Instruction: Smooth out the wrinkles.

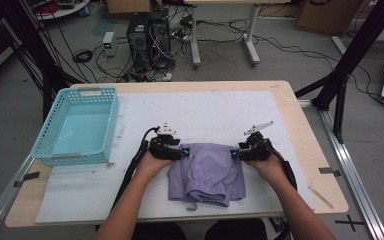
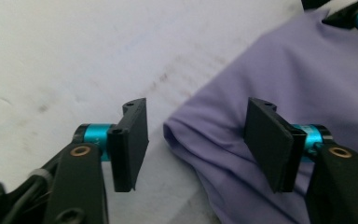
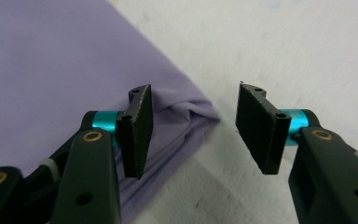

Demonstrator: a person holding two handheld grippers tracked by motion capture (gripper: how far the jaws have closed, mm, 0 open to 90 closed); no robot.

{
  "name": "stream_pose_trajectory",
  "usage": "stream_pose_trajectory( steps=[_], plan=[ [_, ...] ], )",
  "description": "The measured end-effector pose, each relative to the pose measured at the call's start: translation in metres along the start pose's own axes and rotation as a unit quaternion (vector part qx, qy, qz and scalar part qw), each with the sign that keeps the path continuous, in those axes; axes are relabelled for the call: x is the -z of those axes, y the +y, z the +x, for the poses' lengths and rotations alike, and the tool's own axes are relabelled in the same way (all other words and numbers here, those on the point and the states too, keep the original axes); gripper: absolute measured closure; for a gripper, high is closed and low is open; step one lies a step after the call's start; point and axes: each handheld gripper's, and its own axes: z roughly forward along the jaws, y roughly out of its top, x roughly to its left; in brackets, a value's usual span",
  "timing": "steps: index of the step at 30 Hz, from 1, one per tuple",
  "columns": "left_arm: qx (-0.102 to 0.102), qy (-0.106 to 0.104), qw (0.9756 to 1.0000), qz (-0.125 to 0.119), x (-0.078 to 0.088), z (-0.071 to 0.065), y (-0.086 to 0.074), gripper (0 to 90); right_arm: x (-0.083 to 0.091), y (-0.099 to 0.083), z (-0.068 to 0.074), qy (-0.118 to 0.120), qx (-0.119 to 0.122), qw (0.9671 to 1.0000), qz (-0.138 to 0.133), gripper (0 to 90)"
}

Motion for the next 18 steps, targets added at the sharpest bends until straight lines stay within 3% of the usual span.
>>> stream_pose_trajectory(
  steps=[1, 2, 3, 5, 9, 12, 18],
  plan=[
    [-0.020, 0.000, 0.9998, 0.005, 0.001, -0.003, 0.001, 55.4, 0.001, 0.000, 0.000, 0.000, 0.002, 1.0000, 0.002, 67.6],
    [-0.032, -0.007, 0.9994, 0.008, 0.001, -0.006, 0.001, 70.5, 0.002, 0.000, -0.001, 0.018, 0.001, 0.9998, 0.004, 77.7],
    [-0.041, -0.006, 0.9991, 0.008, 0.000, -0.008, 0.001, 77.4, 0.002, 0.000, 0.001, 0.018, 0.011, 0.9998, 0.003, 83.9],
    [-0.051, -0.003, 0.9986, 0.010, 0.001, -0.010, 0.002, 84.1, 0.002, 0.003, 0.006, 0.015, 0.034, 0.9993, 0.005, 88.2],
    [-0.049, 0.010, 0.9987, -0.011, 0.009, -0.001, 0.005, 86.0, -0.002, 0.008, 0.005, 0.005, 0.047, 0.9987, -0.017, 89.2],
    [-0.022, 0.006, 0.9986, -0.047, 0.016, 0.016, 0.011, 86.0, -0.005, 0.018, -0.003, 0.002, 0.039, 0.9986, -0.036, 89.2],
    [-0.003, 0.019, 0.9985, -0.051, 0.010, 0.047, 0.022, 85.9, -0.020, 0.051, -0.019, -0.008, 0.041, 0.9982, -0.043, 89.1]
  ],
)
